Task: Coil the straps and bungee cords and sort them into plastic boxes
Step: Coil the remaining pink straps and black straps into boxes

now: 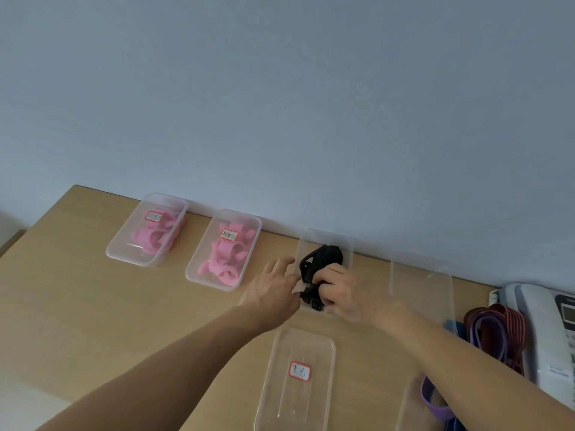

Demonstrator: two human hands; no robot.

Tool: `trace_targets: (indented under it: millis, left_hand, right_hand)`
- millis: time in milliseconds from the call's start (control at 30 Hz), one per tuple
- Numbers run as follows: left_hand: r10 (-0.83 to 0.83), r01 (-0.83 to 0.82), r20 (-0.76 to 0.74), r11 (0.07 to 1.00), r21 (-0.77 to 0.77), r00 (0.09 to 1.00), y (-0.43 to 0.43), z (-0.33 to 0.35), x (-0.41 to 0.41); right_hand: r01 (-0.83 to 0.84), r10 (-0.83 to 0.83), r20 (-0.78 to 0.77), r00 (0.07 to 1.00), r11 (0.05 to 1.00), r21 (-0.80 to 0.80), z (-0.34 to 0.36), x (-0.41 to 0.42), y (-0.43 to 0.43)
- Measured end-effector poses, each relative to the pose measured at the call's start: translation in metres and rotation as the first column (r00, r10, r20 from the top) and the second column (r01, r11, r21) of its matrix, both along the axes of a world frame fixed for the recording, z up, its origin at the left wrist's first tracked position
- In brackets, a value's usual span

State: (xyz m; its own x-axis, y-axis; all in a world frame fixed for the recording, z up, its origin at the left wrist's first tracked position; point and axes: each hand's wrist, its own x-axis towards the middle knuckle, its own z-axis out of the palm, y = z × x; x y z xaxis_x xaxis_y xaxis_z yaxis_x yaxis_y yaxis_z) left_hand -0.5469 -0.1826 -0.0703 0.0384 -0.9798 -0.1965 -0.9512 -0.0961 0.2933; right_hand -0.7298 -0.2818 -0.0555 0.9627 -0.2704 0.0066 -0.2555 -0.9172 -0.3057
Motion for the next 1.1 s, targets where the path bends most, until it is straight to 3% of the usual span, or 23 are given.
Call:
trace_targets:
  millis: [67,167,267,333,500,633,800,867,1000,1100]
  left_hand:
    - [-0.005,0.006,0.023,1.000,-0.017,1.000,-0.001,0.001,0.001]
    - [-0.002,0.003,0.026,0.999,-0.032,1.000,-0.002,0.002,0.002]
    - [0.030,-0.029,0.002,0.997,-0.064,1.000,0.000,0.004,0.001]
    - [0.050,-0.050,-0.005,0.997,-0.057,0.999,0.000,0.005,0.000]
    - [0.091,-0.091,-0.011,0.995,0.038,0.996,-0.010,0.013,-0.003]
    - [0.093,-0.097,0.037,0.985,0.143,0.995,-0.021,0.017,-0.010]
    - [0.071,-0.087,0.083,0.974,0.210,0.994,-0.025,0.015,-0.014]
    - [0.070,-0.085,0.077,0.971,0.224,0.995,-0.025,0.016,-0.016]
    - [0.100,-0.110,0.090,0.987,0.120,0.991,-0.027,0.020,-0.014]
    - [-0.056,0.050,0.146,0.998,0.041,0.988,-0.032,0.018,-0.010]
  right_hand:
    - [0.130,-0.122,-0.053,0.991,0.972,0.194,-0.003,-0.004,-0.003]
    - [0.288,-0.292,-0.039,0.956,0.897,0.334,0.002,-0.005,-0.004]
    - [0.280,-0.294,0.037,0.955,0.936,0.213,0.008,-0.004,-0.009]
    - [0.335,-0.336,-0.017,0.942,0.933,0.132,0.011,-0.006,-0.014]
    - [0.522,-0.493,-0.201,0.847,0.844,0.128,0.009,-0.004,-0.017]
    - [0.541,-0.512,-0.183,0.839,0.819,0.191,-0.001,0.002,-0.011]
    - [0.574,-0.507,-0.269,0.819,0.735,0.360,-0.002,-0.007,-0.022]
    - [0.589,-0.524,-0.268,0.808,0.732,0.343,-0.001,-0.008,-0.022]
    - [0.618,-0.563,-0.255,0.786,0.711,0.336,-0.002,-0.006,-0.018]
    - [0.645,-0.591,-0.262,0.763,0.669,0.369,-0.001,-0.011,-0.018]
